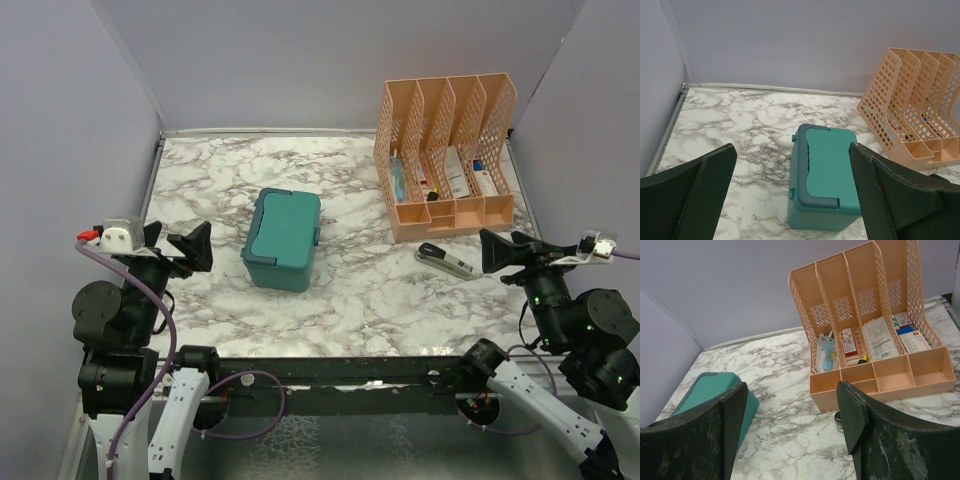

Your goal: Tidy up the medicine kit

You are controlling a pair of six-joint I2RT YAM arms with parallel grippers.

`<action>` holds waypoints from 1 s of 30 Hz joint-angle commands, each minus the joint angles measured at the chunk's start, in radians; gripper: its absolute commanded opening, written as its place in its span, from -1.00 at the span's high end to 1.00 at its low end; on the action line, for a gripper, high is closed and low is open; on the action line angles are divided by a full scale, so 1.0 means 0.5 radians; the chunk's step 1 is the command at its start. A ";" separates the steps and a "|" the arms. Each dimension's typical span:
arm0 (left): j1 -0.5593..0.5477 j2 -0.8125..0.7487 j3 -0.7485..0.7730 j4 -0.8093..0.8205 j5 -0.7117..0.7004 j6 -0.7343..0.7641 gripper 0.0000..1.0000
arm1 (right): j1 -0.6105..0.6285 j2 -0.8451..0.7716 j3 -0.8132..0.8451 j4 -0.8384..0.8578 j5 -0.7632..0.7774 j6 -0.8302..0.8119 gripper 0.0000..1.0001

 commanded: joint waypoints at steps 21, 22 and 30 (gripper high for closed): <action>-0.009 -0.012 -0.063 -0.011 0.012 -0.023 -0.98 | -0.005 -0.081 -0.046 0.027 -0.435 -0.146 -0.64; -0.009 -0.010 -0.069 -0.007 0.028 -0.022 -0.98 | -0.005 -0.085 -0.051 0.044 -0.488 -0.155 -0.64; -0.010 -0.009 -0.086 0.023 0.143 -0.008 -0.98 | -0.006 -0.063 -0.080 0.120 -0.755 -0.229 -0.64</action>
